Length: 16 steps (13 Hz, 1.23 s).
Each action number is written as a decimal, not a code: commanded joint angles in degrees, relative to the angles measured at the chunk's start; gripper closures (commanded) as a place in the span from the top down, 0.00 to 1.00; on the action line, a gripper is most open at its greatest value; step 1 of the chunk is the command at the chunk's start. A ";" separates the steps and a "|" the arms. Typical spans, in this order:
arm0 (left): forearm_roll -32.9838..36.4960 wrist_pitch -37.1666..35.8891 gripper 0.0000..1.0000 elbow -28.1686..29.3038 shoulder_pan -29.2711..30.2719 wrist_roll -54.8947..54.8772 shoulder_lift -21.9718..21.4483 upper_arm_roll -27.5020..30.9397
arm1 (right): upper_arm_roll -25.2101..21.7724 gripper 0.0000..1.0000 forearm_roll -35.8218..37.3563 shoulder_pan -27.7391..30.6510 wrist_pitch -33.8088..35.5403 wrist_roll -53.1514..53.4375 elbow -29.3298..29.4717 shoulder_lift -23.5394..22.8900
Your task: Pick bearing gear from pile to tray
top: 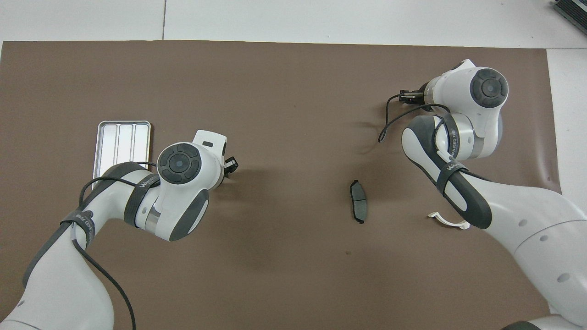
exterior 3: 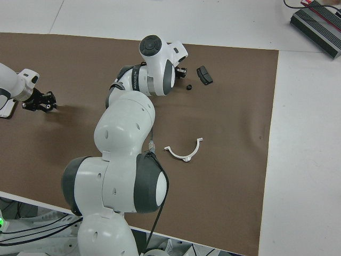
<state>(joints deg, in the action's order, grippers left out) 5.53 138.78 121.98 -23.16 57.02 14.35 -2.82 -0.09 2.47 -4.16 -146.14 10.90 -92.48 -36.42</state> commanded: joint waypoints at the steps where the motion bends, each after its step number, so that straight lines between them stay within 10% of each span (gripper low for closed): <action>1: 0.63 0.70 0.00 2.13 -0.31 -0.15 -1.34 0.80 | 0.35 0.32 0.17 0.12 1.30 0.26 -1.30 0.83; 10: -3.68 -15.90 0.00 0.01 17.24 -29.44 -11.54 1.24 | 3.41 0.11 1.13 -0.85 2.88 -0.44 1.16 2.23; 16: -5.96 -8.47 0.00 8.08 25.18 -35.40 -12.77 1.15 | 5.62 0.11 0.96 -13.04 -0.88 -0.79 2.65 2.41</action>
<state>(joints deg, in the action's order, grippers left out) 0.89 125.53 125.41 2.14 21.81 3.12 -1.06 5.30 3.27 -14.55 -145.43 10.80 -89.90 -34.22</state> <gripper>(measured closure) 0.656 0.652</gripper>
